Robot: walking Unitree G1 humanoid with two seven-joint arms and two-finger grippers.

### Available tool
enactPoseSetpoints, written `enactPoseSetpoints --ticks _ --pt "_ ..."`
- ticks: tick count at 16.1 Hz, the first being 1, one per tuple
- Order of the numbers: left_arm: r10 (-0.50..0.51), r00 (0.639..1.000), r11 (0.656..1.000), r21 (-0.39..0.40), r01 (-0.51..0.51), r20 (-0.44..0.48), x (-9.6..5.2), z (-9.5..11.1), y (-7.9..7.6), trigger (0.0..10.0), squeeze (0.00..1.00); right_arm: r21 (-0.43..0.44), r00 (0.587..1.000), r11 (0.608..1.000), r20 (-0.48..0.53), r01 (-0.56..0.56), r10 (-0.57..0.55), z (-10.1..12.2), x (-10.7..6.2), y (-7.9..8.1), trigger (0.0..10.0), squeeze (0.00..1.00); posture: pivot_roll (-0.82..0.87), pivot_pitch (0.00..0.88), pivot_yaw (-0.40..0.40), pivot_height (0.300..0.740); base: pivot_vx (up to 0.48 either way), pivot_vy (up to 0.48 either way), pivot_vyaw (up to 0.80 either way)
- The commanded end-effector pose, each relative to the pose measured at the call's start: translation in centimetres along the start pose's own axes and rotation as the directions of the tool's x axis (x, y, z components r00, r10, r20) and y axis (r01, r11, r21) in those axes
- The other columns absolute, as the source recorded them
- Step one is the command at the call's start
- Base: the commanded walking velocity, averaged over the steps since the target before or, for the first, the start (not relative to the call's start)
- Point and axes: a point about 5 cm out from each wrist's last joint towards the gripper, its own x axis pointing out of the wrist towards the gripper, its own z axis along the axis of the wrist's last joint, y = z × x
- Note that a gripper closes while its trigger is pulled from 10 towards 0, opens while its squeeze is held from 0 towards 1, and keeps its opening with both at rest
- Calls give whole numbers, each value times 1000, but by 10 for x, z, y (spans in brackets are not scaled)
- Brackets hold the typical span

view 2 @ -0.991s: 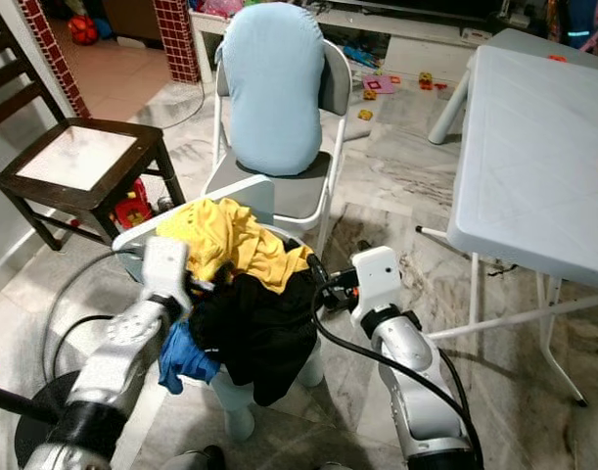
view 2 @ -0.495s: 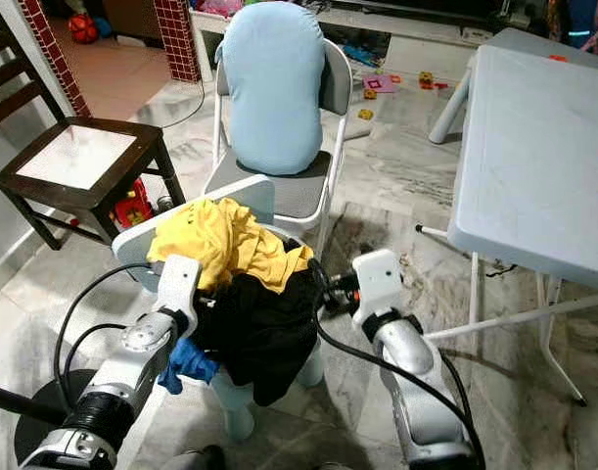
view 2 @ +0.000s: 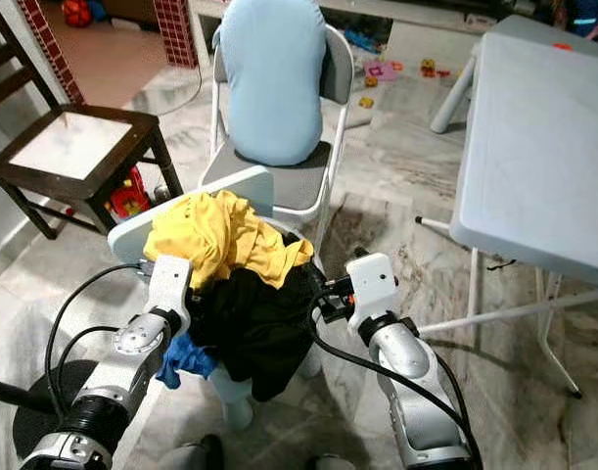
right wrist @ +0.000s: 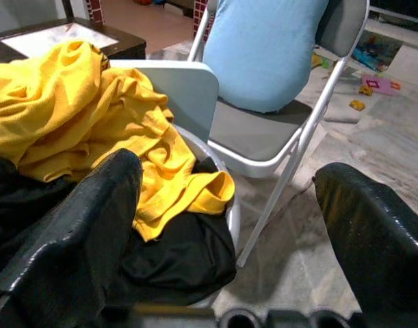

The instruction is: Hang hanger

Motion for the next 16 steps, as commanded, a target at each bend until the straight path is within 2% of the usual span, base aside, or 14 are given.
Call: enactPoseSetpoints --ticks 1,3,8,9,10,11,13,15,16 --pt "45 998 999 -9 -45 37 -1 6 6 0 0 -9 1000 1000 8 -2 3 3 -1 0 10000 0 -9 208 -50 740 0 0 0" --pt "84 994 996 -31 -82 71 -2 12 11 0 0 -14 1000 1000 12 -1 1 5 -1 0 10000 0 -14 216 -50 740 0 0 0" --pt "132 981 990 -59 -124 142 -6 28 11 0 0 -21 1000 1000 12 8 -8 4 -3 -2 10000 0 -24 211 -48 740 0 0 0" --pt "119 971 978 -191 -79 207 -8 43 1 0 0 -24 1000 1000 12 15 -15 5 -3 -4 10000 0 -24 211 -48 740 0 0 0" --pt "110 967 973 -225 -58 228 -9 48 -1 0 0 -24 1000 1000 13 16 -15 5 -2 -4 10000 0 -24 211 -48 740 0 0 0" --pt "19 955 980 -197 41 296 -15 69 -21 0 0 -27 1000 999 14 21 -21 5 -2 -5 10000 0 -27 211 -47 740 0 0 0" --pt "-41 974 973 -214 90 221 -20 59 -35 0 0 -27 1000 999 13 22 -22 5 -1 -5 10000 0 -25 207 -44 740 0 0 0" --pt "-95 992 980 -165 108 86 -32 42 -39 0 0 -28 1000 999 16 20 -20 6 -2 -4 10000 0 -30 207 -45 740 0 0 0" --pt "-111 992 981 -153 120 62 -36 39 -39 0 0 -29 1000 999 15 20 -20 5 -2 -4 10000 0 -29 210 -45 740 0 0 0"
